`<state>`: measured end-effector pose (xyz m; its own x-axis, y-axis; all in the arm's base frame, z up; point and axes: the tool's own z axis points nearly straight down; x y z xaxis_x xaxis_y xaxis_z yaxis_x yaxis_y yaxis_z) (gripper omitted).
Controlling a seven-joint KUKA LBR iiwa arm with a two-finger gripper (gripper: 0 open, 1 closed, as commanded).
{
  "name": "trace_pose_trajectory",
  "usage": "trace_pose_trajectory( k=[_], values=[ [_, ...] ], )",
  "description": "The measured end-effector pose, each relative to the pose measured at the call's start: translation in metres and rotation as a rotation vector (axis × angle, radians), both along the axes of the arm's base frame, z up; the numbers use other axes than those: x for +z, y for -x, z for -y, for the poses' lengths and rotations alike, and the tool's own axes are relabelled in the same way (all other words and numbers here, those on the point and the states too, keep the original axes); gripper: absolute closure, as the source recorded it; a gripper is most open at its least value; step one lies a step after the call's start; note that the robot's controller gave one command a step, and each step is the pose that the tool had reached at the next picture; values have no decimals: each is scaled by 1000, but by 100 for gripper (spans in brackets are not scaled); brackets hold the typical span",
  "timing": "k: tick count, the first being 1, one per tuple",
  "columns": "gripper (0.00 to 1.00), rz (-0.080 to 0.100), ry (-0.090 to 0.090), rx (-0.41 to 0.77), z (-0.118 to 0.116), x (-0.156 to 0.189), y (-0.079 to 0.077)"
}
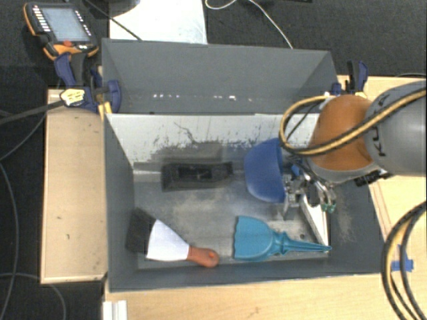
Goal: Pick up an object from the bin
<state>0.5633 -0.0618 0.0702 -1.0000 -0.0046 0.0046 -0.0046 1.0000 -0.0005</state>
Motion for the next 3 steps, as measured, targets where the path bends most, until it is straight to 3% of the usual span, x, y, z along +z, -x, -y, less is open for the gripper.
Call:
trace_pose_trajectory(
  k=[1, 2, 3],
  values=[
    [100, -23, -1, 113, 17, 27, -22],
    [100, -23, -1, 113, 17, 27, -22],
    [100, -43, -1, 105, -1, 39, -24]
  ],
)
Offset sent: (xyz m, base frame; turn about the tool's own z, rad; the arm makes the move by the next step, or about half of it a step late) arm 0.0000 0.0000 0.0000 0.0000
